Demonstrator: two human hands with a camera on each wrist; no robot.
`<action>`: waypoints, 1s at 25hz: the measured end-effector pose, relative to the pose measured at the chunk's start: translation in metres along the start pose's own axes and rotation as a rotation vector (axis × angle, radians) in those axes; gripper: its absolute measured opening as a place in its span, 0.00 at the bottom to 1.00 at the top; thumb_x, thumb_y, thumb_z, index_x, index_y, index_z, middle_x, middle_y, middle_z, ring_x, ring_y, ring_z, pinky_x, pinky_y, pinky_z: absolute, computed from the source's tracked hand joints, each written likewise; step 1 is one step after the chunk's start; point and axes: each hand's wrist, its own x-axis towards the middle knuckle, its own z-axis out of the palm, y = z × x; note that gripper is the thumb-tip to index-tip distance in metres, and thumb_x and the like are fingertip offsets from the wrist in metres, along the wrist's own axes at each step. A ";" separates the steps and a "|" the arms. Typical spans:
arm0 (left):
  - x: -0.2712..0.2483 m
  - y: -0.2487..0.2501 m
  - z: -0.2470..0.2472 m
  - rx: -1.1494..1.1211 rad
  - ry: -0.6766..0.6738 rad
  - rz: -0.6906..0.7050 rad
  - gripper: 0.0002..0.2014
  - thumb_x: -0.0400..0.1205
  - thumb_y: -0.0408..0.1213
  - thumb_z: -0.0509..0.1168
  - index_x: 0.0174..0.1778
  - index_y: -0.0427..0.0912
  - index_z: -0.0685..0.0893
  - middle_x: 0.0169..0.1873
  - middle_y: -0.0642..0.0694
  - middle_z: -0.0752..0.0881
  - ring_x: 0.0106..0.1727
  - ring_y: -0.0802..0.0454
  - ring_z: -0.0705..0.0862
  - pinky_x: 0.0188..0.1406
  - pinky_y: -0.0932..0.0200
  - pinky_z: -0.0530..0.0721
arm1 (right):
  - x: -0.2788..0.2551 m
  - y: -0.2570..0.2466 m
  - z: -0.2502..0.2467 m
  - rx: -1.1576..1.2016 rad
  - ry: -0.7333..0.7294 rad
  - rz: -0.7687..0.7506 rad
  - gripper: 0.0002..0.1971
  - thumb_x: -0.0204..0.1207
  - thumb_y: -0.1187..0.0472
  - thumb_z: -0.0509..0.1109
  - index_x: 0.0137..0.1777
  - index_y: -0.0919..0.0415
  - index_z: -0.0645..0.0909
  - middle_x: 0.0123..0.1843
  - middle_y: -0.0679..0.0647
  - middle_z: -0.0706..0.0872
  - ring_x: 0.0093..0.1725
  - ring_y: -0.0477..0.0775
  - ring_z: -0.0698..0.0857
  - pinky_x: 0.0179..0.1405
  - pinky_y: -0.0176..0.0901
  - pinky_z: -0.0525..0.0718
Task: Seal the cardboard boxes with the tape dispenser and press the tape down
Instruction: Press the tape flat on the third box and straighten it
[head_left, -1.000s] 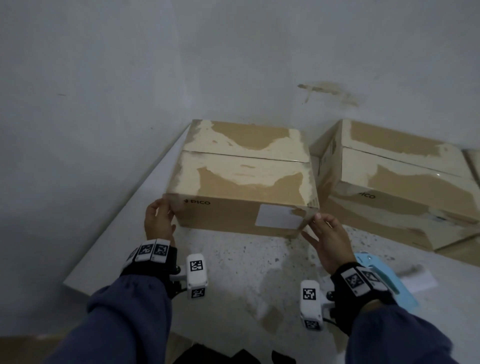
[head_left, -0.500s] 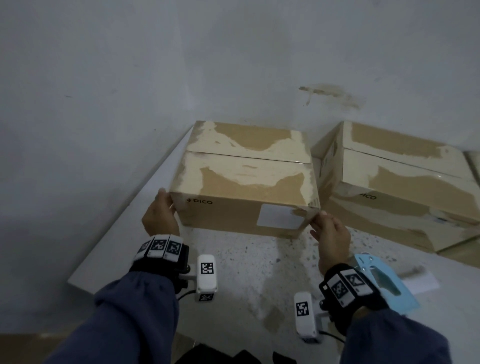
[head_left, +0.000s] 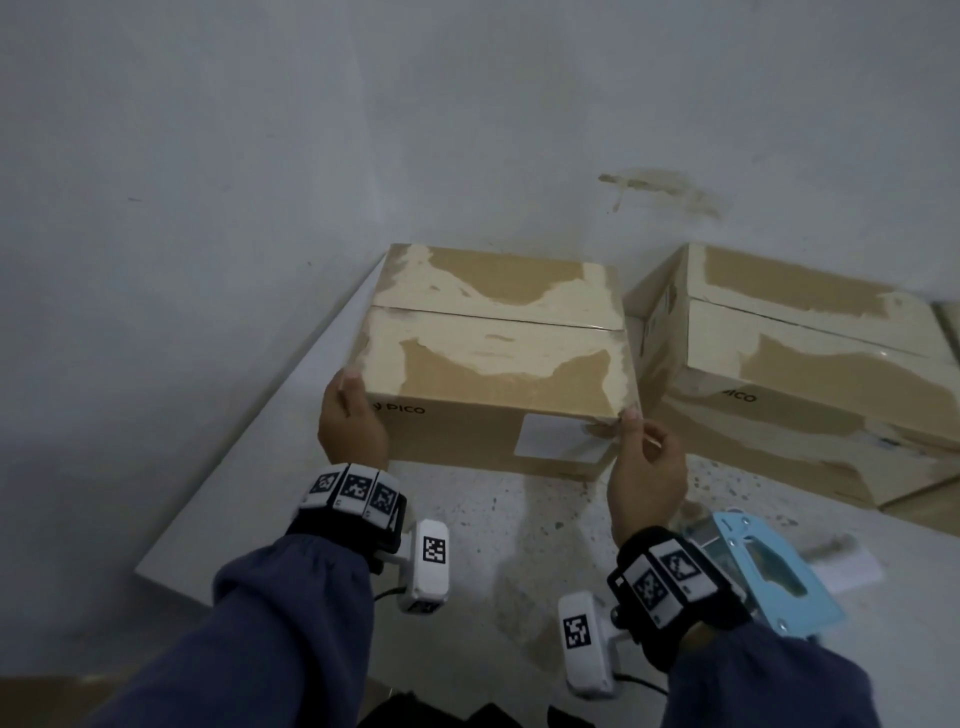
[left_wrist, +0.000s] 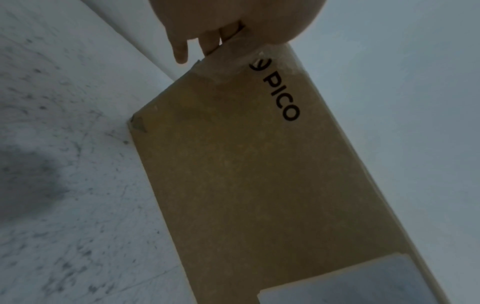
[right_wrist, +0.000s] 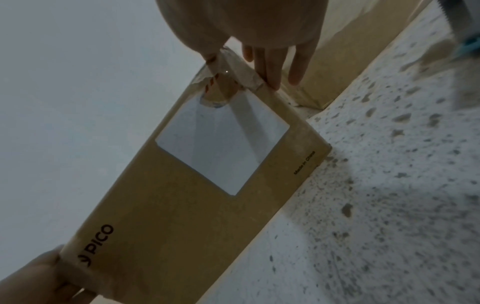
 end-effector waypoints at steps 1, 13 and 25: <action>0.000 0.000 0.000 -0.013 0.003 -0.003 0.20 0.87 0.45 0.51 0.72 0.41 0.76 0.69 0.40 0.79 0.70 0.42 0.76 0.61 0.62 0.70 | -0.002 -0.001 0.001 -0.028 0.001 -0.025 0.20 0.78 0.44 0.65 0.57 0.60 0.82 0.49 0.57 0.88 0.49 0.54 0.85 0.46 0.43 0.76; 0.004 -0.004 -0.003 -0.012 -0.021 0.044 0.19 0.86 0.42 0.53 0.71 0.44 0.78 0.68 0.43 0.80 0.69 0.45 0.77 0.62 0.61 0.72 | 0.007 -0.001 -0.003 0.080 -0.111 -0.024 0.14 0.81 0.55 0.65 0.57 0.64 0.85 0.50 0.54 0.88 0.50 0.48 0.84 0.52 0.43 0.80; 0.045 -0.003 -0.022 -0.093 -0.243 0.005 0.19 0.80 0.22 0.52 0.66 0.31 0.78 0.73 0.37 0.74 0.74 0.41 0.71 0.58 0.59 0.74 | 0.034 -0.006 -0.013 0.114 -0.217 -0.034 0.15 0.76 0.68 0.67 0.30 0.57 0.71 0.28 0.51 0.72 0.29 0.47 0.72 0.34 0.43 0.72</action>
